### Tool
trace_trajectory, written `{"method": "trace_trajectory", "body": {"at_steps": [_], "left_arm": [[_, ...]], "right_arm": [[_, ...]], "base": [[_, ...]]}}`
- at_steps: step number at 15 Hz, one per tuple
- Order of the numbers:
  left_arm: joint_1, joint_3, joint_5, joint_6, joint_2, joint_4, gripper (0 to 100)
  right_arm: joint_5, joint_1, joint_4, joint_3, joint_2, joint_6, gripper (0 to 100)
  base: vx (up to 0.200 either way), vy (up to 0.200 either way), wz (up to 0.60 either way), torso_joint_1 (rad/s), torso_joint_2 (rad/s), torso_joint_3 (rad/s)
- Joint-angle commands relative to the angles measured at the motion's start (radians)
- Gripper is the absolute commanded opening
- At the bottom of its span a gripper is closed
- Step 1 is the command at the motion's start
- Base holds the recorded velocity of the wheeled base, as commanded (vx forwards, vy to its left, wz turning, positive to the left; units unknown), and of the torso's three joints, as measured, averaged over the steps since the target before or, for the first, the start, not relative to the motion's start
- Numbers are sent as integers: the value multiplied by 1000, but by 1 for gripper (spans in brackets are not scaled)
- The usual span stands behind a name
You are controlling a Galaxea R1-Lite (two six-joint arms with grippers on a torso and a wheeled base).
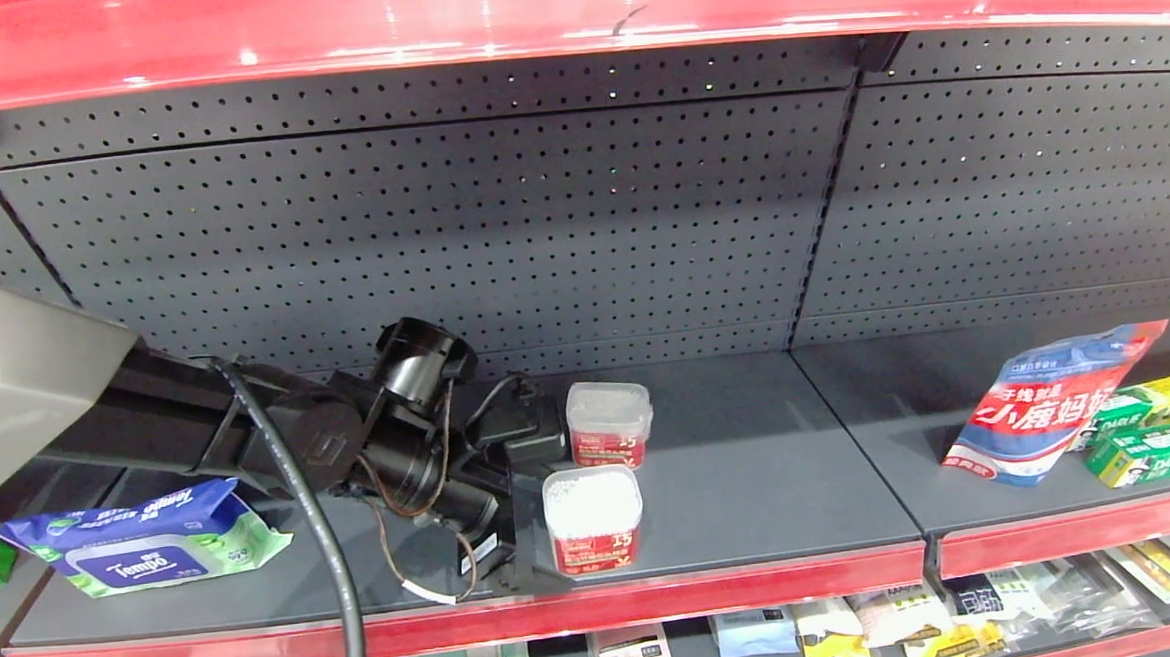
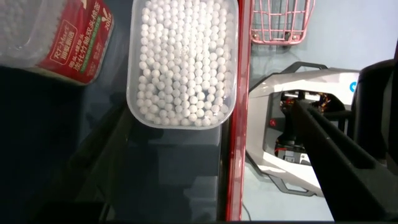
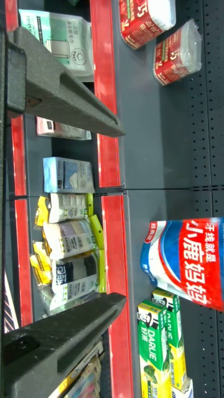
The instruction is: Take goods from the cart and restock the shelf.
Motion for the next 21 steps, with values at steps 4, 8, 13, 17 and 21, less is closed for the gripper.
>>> {"method": "trace_trajectory", "body": {"at_steps": [4, 8, 13, 17, 21], "left_arm": [[39, -6, -4, 1, -31, -5, 100], [120, 19, -1, 17, -114, -3, 100], [175, 14, 8, 31, -97, -19, 100], [171, 16, 4, 30, -37, -43, 100], [171, 14, 1, 27, -3, -95, 100]], "right_arm": [[0, 0, 0, 0, 1, 0, 100], [0, 0, 0, 0, 1, 0, 100], [0, 0, 0, 0, 1, 0, 100], [0, 0, 0, 0, 1, 0, 100], [0, 0, 0, 0, 1, 0, 100]], "base": [[0, 0, 0, 0, 0, 0], [0, 0, 0, 0, 0, 0], [0, 0, 0, 0, 0, 0], [0, 0, 0, 0, 0, 0], [0, 0, 0, 0, 0, 0]]}}
